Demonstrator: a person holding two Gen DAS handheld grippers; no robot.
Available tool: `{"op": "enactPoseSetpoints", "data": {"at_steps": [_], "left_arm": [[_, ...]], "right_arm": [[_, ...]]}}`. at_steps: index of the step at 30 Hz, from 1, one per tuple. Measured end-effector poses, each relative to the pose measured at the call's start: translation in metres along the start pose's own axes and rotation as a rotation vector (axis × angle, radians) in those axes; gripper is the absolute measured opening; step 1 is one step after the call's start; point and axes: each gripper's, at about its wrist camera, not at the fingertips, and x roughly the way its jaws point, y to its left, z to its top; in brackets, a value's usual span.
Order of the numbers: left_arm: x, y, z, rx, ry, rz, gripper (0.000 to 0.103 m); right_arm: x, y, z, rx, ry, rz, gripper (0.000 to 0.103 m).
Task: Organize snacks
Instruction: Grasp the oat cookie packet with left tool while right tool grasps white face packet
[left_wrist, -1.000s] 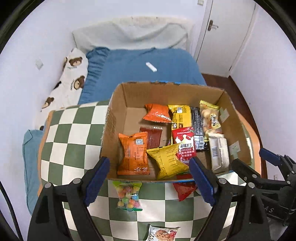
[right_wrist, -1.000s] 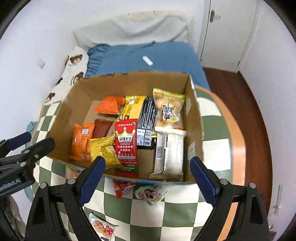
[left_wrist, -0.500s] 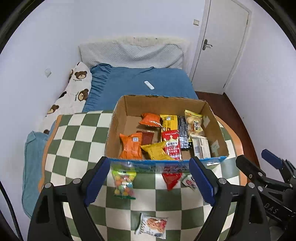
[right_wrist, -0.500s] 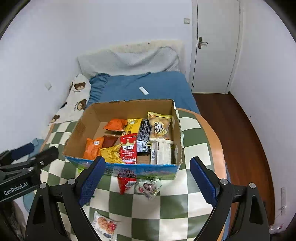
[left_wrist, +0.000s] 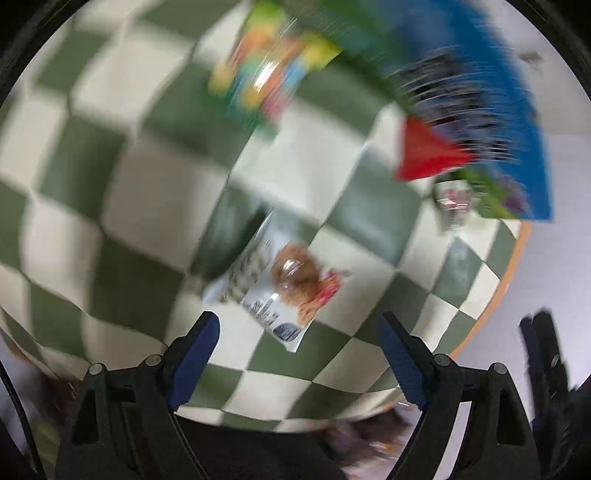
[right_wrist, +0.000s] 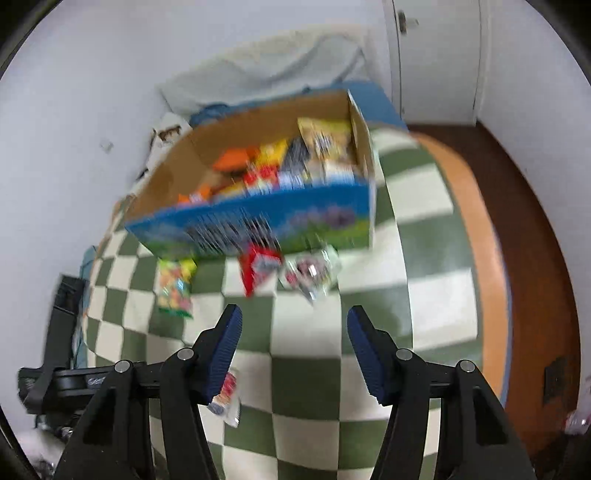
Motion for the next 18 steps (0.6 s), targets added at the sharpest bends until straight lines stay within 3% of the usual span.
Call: {"op": "enactPoseSetpoints", "data": {"at_steps": [4,8,12,15,18], "left_arm": [[0.033,0.011,0.008,-0.122,0.058,-0.064,0.086],[0.052,0.005,0.021,-0.177,0.054,-0.05,0.086],[0.049,-0.033,0.025,0.009,-0.067,0.082,0.082],[0.048,-0.061,0.019,0.211,-0.137,0.199,0.07],[0.049,-0.069,0.011,0.312,-0.17,0.272,0.065]], "right_arm": [[0.023,-0.017,-0.011,0.042,0.041,-0.015,0.062],[0.038,-0.03,-0.01,0.067,0.067,-0.028,0.062],[0.057,-0.032,0.005,0.071,0.087,-0.02,0.063],[0.073,-0.027,0.02,0.074,0.096,0.004,0.065],[0.095,-0.024,0.038,0.107,0.105,0.035,0.068]]}}
